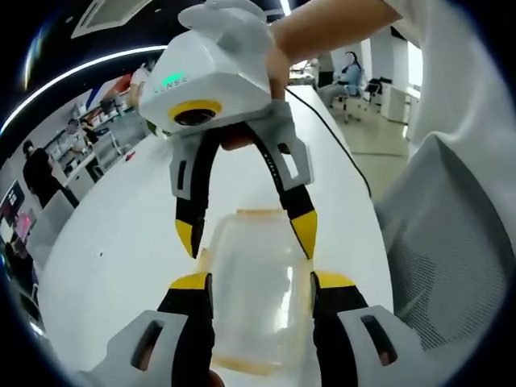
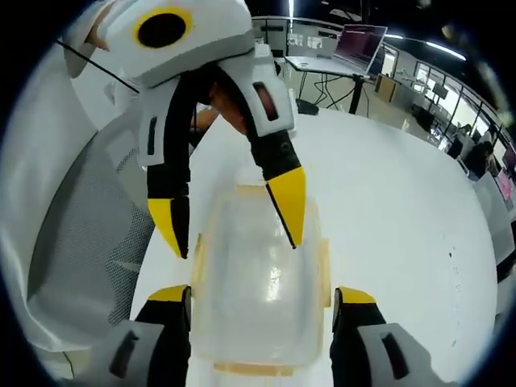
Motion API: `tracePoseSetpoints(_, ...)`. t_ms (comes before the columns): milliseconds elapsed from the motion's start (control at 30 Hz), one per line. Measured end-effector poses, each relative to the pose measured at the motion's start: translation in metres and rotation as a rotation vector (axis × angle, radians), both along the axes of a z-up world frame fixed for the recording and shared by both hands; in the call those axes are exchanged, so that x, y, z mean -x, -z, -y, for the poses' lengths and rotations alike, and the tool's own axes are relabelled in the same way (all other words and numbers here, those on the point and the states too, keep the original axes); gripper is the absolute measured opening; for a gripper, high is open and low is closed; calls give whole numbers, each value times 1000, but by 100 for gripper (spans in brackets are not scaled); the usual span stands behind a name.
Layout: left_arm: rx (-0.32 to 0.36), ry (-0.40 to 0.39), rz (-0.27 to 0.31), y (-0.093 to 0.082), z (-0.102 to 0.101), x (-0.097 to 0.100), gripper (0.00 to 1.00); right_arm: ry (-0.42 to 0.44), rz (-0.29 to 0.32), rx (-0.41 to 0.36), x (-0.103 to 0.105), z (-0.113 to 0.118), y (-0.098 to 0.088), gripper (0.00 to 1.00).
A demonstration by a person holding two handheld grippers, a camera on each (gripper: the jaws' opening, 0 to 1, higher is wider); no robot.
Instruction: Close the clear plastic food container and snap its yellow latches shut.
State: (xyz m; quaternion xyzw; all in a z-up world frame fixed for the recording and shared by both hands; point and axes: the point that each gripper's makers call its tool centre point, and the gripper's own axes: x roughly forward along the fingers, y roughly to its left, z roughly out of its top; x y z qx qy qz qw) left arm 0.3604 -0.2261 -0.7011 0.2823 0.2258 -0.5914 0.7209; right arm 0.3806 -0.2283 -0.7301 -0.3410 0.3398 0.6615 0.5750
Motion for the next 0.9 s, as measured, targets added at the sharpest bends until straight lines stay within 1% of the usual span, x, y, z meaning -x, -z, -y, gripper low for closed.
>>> tracePoseSetpoints(100,-6,17,1,2,3,2,47,-14,12,32,-3,4,1,71)
tracePoseSetpoints(167,-15,22,5,4,3,3,47,-16,9,31,-5,4,-2,70)
tracePoseSetpoints(267,-47,43,15,9,1,4,47,-10,-4,18,-8,-1,-7,68)
tracePoseSetpoints(300,-53,47,15,10,1,4,47,-10,-9,21,-8,-1,-7,66)
tracePoseSetpoints(367,-70,51,7,13,1,4,48,-23,-51,35,-3,-3,-7,60)
tracePoseSetpoints(400,-69,51,-6,13,1,5,48,-33,-46,36,-2,-4,-7,60)
tracePoseSetpoints(433,-74,48,-13,13,1,4,47,-51,-20,41,-4,-6,-5,63)
tracePoseSetpoints(467,-83,41,-24,13,0,3,45,-47,-16,47,-6,-8,-5,65)
tracePoseSetpoints(500,-94,34,-47,15,-1,4,45,-38,-22,53,-8,-9,-4,64)
tracePoseSetpoints(533,-112,28,-44,17,-2,2,46,-37,-16,55,-10,-11,-4,62)
tracePoseSetpoints(567,-157,17,-16,20,-8,-3,46,-42,15,59,-15,-12,-4,60)
tracePoseSetpoints(600,-168,15,-11,21,-9,-4,47,-41,29,69,-18,-12,-2,60)
tracePoseSetpoints(633,-155,20,-24,22,-6,-1,47,-38,34,72,-20,-12,-2,60)
tracePoseSetpoints(667,-154,30,-24,23,-5,2,46,-38,29,77,-20,-13,0,60)
tracePoseSetpoints(733,-171,51,-4,24,-6,4,45,-43,27,86,-19,-13,0,60)
tracePoseSetpoints(800,-190,67,-2,26,-6,8,42,-46,38,92,-22,-13,0,60)
tracePoseSetpoints(900,-206,82,3,28,-6,9,43,-46,39,106,-24,-14,2,61)
